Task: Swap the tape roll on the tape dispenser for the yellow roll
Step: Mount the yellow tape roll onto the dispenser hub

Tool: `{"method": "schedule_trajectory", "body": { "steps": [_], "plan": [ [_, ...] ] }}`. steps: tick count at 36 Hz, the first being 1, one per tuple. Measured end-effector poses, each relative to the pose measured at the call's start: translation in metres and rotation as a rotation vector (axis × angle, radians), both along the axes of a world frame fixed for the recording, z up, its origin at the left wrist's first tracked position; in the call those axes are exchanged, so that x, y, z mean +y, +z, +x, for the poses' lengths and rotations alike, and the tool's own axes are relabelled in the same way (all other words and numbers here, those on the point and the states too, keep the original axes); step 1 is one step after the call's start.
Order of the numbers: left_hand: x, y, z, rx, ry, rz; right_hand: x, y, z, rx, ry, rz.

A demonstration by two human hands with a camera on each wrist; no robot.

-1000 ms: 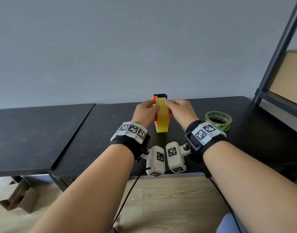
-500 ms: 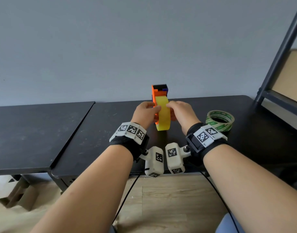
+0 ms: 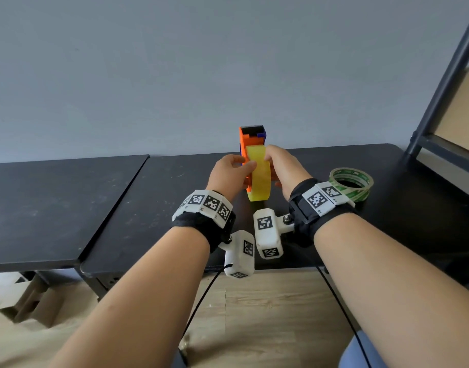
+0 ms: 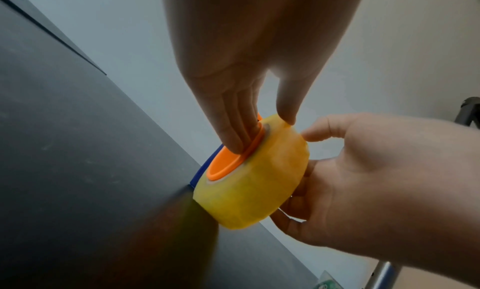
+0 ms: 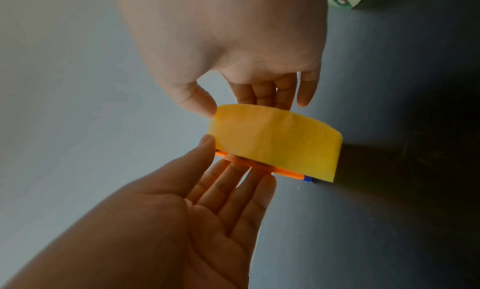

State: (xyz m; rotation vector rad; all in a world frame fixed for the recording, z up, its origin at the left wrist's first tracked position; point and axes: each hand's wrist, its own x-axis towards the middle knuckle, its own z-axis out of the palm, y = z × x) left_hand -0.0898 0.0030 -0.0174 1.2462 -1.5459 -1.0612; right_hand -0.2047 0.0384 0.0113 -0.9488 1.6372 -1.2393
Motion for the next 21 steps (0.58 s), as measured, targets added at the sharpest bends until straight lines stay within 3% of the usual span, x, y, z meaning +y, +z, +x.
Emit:
{"method": "schedule_trajectory", "body": {
  "steps": [21],
  "plan": [
    [-0.006, 0.017, -0.005, -0.009, 0.008, 0.024, 0.005, -0.005, -0.004, 0.041, 0.019, -0.052]
  ]
}}
